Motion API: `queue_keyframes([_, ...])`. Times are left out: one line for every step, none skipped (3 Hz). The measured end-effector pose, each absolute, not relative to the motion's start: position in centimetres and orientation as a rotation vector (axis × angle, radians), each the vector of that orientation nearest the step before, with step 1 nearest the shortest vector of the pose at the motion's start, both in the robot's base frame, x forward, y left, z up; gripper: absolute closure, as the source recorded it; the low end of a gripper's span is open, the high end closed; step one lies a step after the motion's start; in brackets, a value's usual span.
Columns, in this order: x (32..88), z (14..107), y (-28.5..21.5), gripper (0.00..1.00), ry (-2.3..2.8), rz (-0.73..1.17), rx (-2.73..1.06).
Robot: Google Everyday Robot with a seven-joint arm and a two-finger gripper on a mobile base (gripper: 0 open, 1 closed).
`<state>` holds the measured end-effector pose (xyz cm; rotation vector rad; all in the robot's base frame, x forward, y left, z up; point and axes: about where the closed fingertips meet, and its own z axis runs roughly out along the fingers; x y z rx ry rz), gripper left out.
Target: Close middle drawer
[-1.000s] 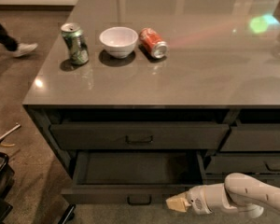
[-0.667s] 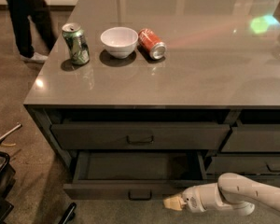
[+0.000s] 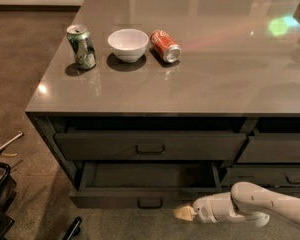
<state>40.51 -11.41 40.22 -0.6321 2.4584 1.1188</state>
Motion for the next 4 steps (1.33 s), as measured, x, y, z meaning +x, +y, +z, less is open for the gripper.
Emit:
queue_keyframes([43.8, 41.7, -10.6, 1.0, 2.414, 1.067, -0.635])
queue_keyframes([47.9, 43.7, -8.4, 1.0, 2.368, 1.016, -0.67])
queue_keyframes([48.5, 42.6, -8.4, 1.0, 2.371, 1.025, -0.66])
queue_keyframes([49.7, 42.0, -7.4, 1.0, 2.353, 1.046, -0.693])
